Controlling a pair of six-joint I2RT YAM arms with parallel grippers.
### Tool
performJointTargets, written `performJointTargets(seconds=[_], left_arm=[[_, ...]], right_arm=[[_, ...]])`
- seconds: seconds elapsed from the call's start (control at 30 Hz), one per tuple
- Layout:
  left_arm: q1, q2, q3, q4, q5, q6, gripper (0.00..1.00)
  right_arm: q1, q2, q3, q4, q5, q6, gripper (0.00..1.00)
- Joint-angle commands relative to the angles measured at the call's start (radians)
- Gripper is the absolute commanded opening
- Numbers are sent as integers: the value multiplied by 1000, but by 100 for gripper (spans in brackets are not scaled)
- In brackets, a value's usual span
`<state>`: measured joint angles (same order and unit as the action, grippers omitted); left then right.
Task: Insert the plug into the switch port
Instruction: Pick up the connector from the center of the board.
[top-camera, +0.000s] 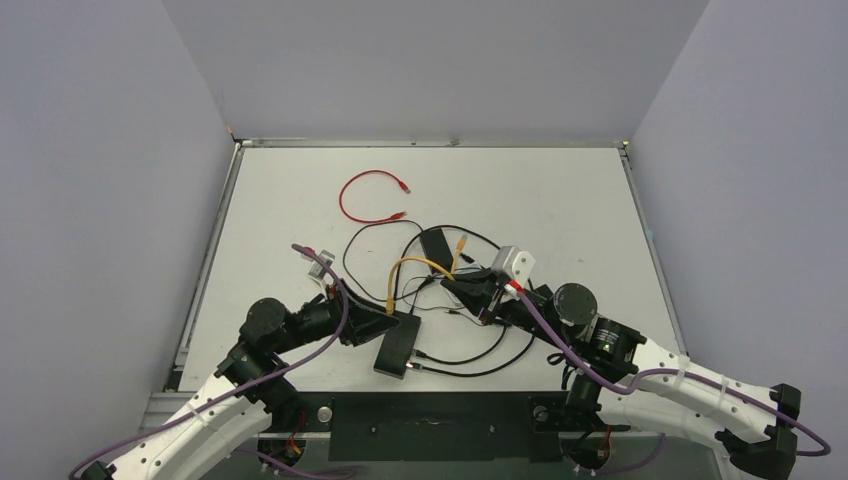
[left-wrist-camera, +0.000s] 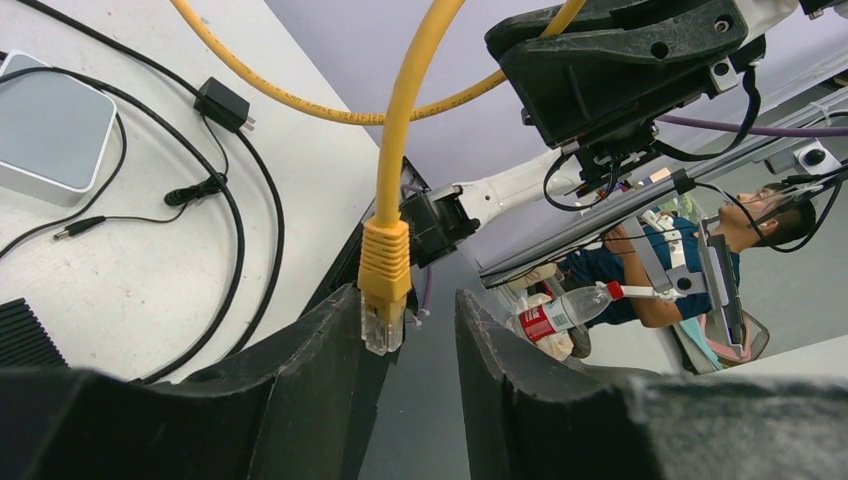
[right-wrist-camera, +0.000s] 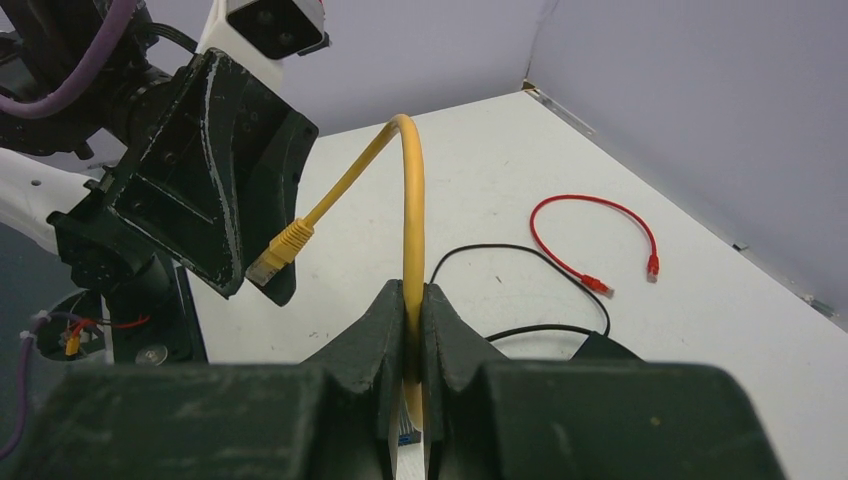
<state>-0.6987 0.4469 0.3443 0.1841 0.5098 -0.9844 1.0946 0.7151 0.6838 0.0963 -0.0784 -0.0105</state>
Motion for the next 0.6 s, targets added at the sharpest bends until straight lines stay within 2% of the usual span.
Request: performJointTargets(seconds=[0.0,0.07,0.13,0.17,0.2,0.47,0.5,0.53,0.57], left_arm=[[-2,-8,-1,71,26,0,34],[-2,-5,0,74,28,0,29],[-2,0,1,81,34,0,15],[-1,3,1,83,35,0,4],[-1,3,2,84,37,0,0],[-2,-3,6,79,40,1,0],[-2,-4,9,72,38,3,0],[-2,-6,13,51,36,9,0],[-2,-6,19,41,33,14,0]], right_arm=[[5,-8,1,73,-1,10,0],[7,-7,0,73,-2,10,0],[7,-6,-1,74,-1,10,0],[6,-6,-3,73,0,10,0],[6,-6,-3,73,2,10,0],[5,-17,-11,35,30,33,1],[5,-21,-13,18,37,32,4],[5,-24,-14,-5,38,28,13],[4,-30,-14,-15,44,26,15]])
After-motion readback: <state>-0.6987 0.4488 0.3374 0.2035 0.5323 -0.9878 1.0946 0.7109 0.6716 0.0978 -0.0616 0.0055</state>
